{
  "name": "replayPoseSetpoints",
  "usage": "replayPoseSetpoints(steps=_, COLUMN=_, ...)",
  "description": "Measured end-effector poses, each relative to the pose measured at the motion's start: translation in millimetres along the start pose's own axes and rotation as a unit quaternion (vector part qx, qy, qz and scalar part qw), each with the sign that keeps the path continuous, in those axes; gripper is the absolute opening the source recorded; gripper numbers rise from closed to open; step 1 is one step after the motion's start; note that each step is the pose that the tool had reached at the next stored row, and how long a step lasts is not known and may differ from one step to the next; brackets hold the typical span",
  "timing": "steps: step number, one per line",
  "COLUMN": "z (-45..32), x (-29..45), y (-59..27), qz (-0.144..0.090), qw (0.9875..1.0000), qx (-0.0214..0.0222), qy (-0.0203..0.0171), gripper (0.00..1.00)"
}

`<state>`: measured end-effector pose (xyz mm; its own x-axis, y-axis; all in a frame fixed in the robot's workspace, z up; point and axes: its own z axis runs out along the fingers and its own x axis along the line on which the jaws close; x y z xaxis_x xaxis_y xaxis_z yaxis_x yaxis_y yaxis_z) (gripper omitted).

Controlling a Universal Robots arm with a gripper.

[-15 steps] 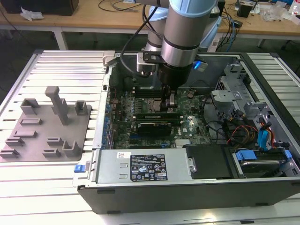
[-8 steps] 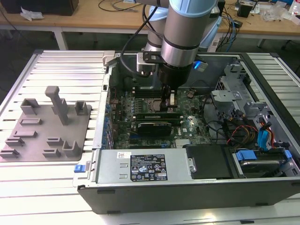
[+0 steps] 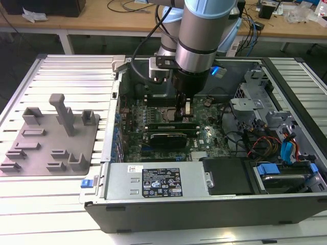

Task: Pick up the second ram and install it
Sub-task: 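Press down the second ram until it locks into place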

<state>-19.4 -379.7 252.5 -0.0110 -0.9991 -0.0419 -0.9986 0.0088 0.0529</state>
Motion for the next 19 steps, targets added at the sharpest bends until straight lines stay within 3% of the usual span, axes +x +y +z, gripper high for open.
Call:
replayPoseSetpoints(steps=10, z=-0.2, x=-0.3, y=-30.3, qz=0.000, qw=1.0000, qx=-0.0014, qy=-0.0001, gripper=0.08)
replayPoseSetpoints(steps=19, z=7.3, x=-3.1, y=-43.3, qz=0.000, qw=1.0000, qx=-0.0014, qy=0.0005, gripper=0.08)
